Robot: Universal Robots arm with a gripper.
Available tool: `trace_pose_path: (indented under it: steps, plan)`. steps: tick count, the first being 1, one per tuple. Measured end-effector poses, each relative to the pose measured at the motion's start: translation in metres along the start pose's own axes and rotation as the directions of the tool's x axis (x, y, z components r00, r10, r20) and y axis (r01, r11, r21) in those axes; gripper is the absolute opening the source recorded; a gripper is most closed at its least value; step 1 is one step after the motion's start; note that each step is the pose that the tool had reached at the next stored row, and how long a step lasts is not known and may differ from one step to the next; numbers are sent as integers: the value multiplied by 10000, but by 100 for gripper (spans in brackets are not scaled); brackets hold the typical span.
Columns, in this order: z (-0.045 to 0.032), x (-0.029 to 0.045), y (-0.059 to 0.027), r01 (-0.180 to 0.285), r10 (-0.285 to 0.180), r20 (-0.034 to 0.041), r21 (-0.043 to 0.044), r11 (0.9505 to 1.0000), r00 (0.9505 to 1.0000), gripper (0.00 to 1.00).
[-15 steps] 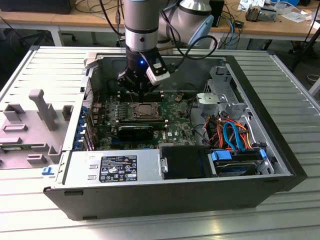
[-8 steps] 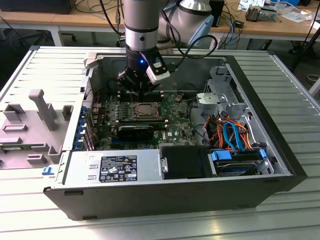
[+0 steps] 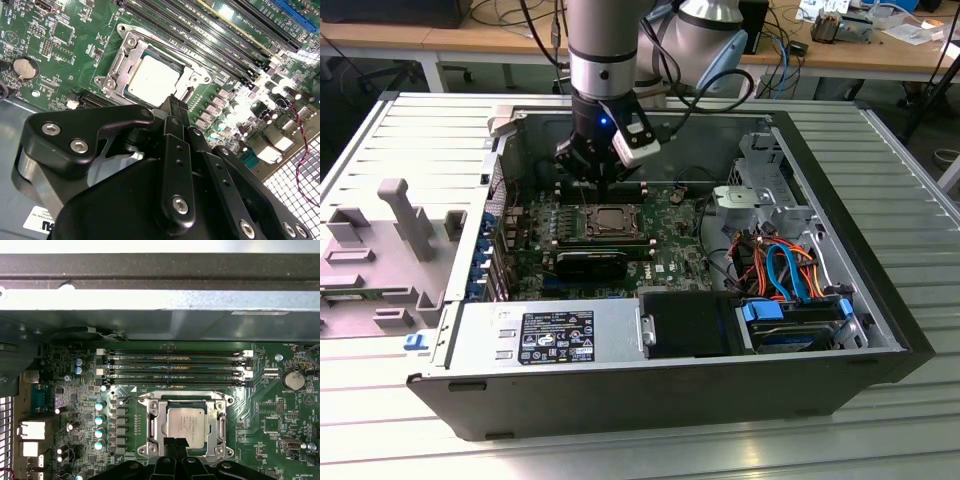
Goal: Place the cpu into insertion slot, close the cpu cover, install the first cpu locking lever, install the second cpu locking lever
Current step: 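Install the first cpu locking lever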
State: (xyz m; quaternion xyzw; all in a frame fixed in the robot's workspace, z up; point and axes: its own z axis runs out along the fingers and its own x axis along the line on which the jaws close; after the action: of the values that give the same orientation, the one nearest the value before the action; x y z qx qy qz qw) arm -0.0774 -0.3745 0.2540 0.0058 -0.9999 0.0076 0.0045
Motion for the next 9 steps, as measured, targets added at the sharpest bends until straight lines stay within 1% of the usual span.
trace_pose_path:
  steps: [9]
  plan:
    - [-55, 0, -1, 0, 0, 1, 0, 10000, 10000, 11]
